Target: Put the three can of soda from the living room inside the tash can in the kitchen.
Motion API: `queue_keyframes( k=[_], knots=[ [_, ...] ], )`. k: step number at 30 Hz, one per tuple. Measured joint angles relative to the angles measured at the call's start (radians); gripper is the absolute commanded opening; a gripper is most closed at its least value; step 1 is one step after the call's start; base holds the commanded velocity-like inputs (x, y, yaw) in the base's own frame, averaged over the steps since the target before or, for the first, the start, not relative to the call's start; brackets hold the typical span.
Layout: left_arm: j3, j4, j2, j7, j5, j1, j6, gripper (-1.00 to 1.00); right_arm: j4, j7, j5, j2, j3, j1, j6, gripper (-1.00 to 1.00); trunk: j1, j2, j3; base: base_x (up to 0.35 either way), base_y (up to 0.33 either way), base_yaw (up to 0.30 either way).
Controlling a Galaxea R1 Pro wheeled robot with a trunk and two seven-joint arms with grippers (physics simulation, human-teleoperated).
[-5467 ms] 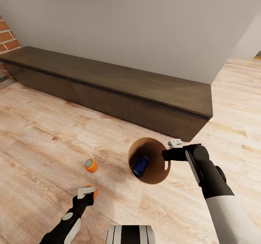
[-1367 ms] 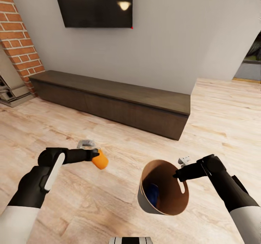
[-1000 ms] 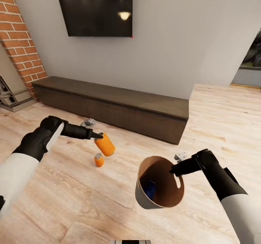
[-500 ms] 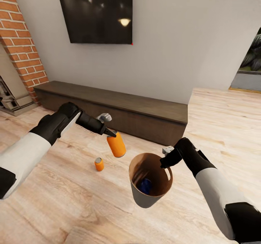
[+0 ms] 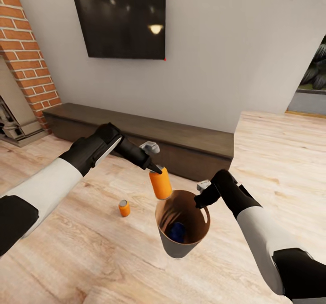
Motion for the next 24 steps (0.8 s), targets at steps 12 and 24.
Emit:
queue_keyframes(
  k=[12, 24],
  knots=[
    [-0.050, 0.003, -0.034, 0.006, -0.002, -0.002, 0.000, -1.00, 0.060, 0.000, 0.001, 0.039, -0.001, -0.071, 0.003, -1.00, -0.046, 0.084, 0.038, 0.000, 0.000, 0.000],
    [-0.054, 0.001, -0.077, 0.095, -0.002, 0.004, 0.000, -1.00, 0.124, -0.006, 0.007, 0.074, -0.005, -0.129, 0.000, -1.00, -0.046, 0.084, 0.038, 0.000, 0.000, 0.000]
  ],
)
